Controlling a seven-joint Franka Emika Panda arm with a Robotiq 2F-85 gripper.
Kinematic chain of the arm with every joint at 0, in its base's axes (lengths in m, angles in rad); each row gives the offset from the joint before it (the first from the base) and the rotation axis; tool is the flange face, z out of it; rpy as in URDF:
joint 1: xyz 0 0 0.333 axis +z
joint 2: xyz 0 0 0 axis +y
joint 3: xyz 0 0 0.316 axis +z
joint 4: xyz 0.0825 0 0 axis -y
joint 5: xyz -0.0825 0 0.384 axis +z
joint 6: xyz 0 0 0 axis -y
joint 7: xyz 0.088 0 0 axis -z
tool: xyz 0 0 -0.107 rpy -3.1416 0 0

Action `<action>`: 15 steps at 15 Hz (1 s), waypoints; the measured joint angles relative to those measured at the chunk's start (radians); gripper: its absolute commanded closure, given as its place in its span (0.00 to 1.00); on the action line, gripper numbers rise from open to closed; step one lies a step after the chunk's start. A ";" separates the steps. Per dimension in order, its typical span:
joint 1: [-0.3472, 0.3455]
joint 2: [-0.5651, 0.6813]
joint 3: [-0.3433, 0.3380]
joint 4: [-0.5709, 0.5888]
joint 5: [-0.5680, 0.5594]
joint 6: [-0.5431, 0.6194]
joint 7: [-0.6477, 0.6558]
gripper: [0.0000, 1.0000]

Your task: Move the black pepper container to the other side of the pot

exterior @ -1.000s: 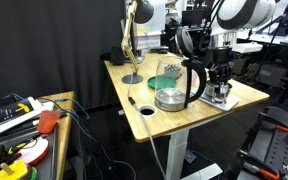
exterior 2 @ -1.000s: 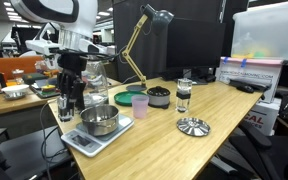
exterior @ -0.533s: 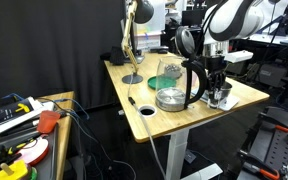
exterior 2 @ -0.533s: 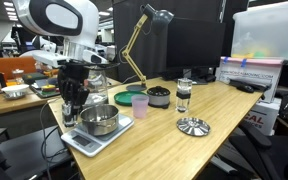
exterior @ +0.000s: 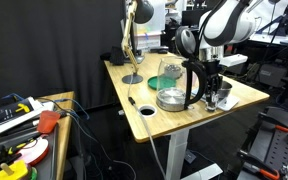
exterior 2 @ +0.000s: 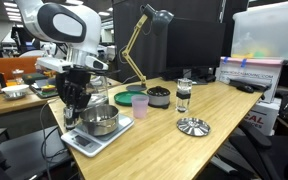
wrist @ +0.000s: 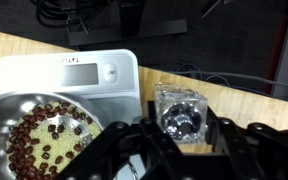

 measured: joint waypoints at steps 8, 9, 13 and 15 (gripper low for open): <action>0.001 0.004 0.000 0.023 -0.024 0.011 0.001 0.02; 0.001 -0.002 0.000 0.026 -0.039 0.010 0.001 0.00; 0.000 -0.096 -0.008 0.039 -0.103 -0.024 0.001 0.00; -0.006 -0.173 -0.021 0.046 -0.139 -0.059 0.001 0.00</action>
